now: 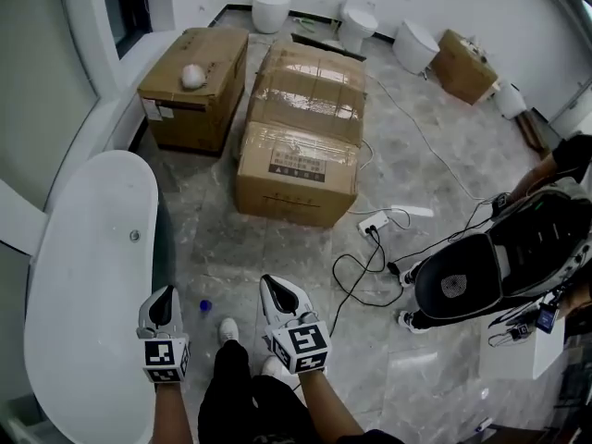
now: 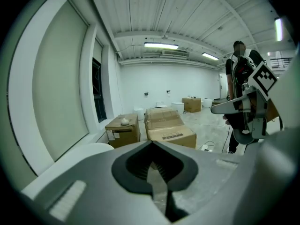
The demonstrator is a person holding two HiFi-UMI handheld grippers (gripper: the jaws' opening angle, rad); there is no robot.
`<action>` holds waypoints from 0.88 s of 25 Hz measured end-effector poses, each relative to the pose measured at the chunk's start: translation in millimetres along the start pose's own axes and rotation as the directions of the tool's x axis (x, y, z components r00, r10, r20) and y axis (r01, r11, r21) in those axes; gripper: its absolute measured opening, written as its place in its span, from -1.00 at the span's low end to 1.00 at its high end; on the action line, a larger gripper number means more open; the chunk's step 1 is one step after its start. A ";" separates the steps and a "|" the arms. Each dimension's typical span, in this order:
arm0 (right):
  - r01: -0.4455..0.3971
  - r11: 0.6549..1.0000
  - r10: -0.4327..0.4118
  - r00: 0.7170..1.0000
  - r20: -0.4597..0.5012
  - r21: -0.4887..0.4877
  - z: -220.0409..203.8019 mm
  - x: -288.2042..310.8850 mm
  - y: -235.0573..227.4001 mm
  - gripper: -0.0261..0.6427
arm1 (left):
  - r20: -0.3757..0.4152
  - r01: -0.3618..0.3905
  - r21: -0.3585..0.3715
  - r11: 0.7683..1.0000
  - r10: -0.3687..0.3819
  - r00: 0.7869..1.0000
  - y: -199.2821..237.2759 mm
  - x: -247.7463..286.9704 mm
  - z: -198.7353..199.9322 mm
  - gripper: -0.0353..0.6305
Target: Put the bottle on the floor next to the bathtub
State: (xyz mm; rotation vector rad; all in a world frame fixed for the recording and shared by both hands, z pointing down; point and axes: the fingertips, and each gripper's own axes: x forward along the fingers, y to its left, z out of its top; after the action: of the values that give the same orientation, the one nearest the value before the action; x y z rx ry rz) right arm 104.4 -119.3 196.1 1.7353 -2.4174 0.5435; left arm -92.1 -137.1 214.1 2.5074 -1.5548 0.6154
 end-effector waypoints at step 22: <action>-0.037 0.992 0.058 0.984 0.168 -0.122 89.7 -91.0 32.2 -0.88 | 0.235 -0.042 0.066 0.997 0.025 0.972 -41.4 -97.7 108.0 -0.89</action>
State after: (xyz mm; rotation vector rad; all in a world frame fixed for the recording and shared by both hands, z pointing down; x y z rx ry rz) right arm 115.1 -60.7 78.6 1.7455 -2.5531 0.2585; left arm -64.0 -71.1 80.7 2.6956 -1.6825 0.3957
